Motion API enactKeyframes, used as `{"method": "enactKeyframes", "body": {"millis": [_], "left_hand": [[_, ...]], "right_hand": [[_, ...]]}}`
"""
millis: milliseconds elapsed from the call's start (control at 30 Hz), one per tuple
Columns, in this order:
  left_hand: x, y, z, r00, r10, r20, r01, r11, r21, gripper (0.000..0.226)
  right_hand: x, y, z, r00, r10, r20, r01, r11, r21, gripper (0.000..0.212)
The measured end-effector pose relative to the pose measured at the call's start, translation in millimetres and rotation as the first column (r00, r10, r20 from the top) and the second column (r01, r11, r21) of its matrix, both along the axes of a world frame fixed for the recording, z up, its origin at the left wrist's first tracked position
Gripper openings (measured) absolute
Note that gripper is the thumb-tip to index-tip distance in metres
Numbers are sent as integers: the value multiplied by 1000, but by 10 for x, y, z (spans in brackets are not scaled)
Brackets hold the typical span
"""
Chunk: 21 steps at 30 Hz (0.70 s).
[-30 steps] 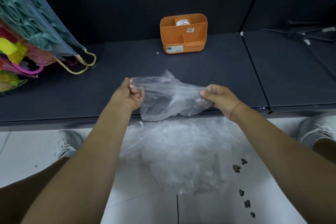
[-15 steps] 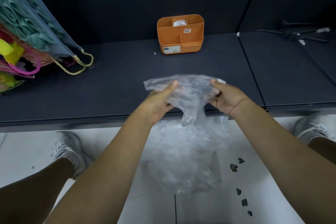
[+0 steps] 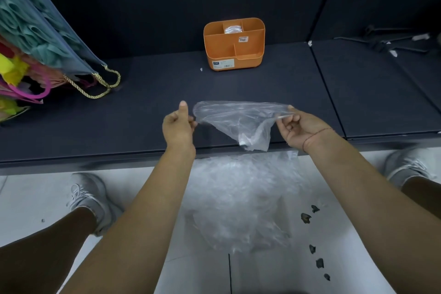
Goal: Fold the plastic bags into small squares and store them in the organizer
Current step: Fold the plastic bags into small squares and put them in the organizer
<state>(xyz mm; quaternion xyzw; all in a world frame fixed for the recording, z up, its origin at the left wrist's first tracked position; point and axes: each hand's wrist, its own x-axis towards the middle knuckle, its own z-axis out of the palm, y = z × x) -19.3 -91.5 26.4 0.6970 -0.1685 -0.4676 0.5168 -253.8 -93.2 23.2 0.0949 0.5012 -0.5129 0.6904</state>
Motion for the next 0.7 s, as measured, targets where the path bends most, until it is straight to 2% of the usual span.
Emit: {"method": "enactKeyframes", "body": {"millis": [33, 67, 100, 133, 167, 233, 267, 333, 367, 433, 500, 533, 600, 633, 700], "left_hand": [[-40, 50, -15, 993, 12, 121, -4, 998, -66, 31], [-100, 126, -19, 969, -20, 246, 64, 983, -174, 30], [-172, 214, -29, 922, -102, 373, 213, 939, -272, 31], [-243, 292, -49, 838, -221, 499, 407, 863, -300, 39], [-319, 348, -77, 714, -345, 609, 584, 774, -245, 53], [-447, 377, -135, 508, -487, 711, 752, 654, -89, 75], [-477, 349, -155, 469, -480, 741, 766, 639, -71, 72], [-475, 276, -188, 521, -347, 780, 707, 688, -166, 41], [-451, 247, -180, 586, -315, 746, 656, 725, -209, 26], [-394, 214, -101, 777, -381, 501, 545, 806, -232, 9], [-307, 198, -30, 886, -400, 233, 445, 875, -191, 18], [-260, 184, -11, 908, -390, 155, 412, 898, -155, 24], [-165, 159, 11, 925, -380, 24, 380, 919, -106, 30], [-130, 146, 13, 925, -379, -33, 374, 923, -93, 28], [-99, 132, 14, 916, -383, -123, 375, 924, -79, 25]], "right_hand": [[19, -6, 17, 998, -43, 37, 43, 999, 10, 11], [38, -11, 37, 994, -84, 66, 83, 996, 23, 13], [60, -15, 58, 990, -118, 83, 115, 993, 36, 15], [82, -21, 77, 985, -143, 92, 139, 989, 48, 16], [104, -28, 104, 982, -162, 98, 157, 986, 57, 17], [139, -41, 157, 975, -190, 114, 184, 981, 65, 21], [146, -48, 173, 972, -199, 124, 192, 979, 66, 24], [146, -45, 204, 973, -186, 135, 178, 982, 65, 26], [142, -38, 213, 980, -163, 116, 157, 986, 61, 26], [103, -41, 197, 996, -87, -7, 87, 994, 60, 26], [30, -52, 179, 981, -19, -194, 32, 997, 63, 28], [-20, -59, 163, 964, -6, -267, 14, 1000, 28, 28], [-108, -63, 132, 928, 16, -371, -75, 986, -146, 32], [-139, -57, 125, 907, 67, -417, -185, 950, -250, 43], [-140, -15, 112, 836, 239, -494, -461, 793, -398, 60]]}}
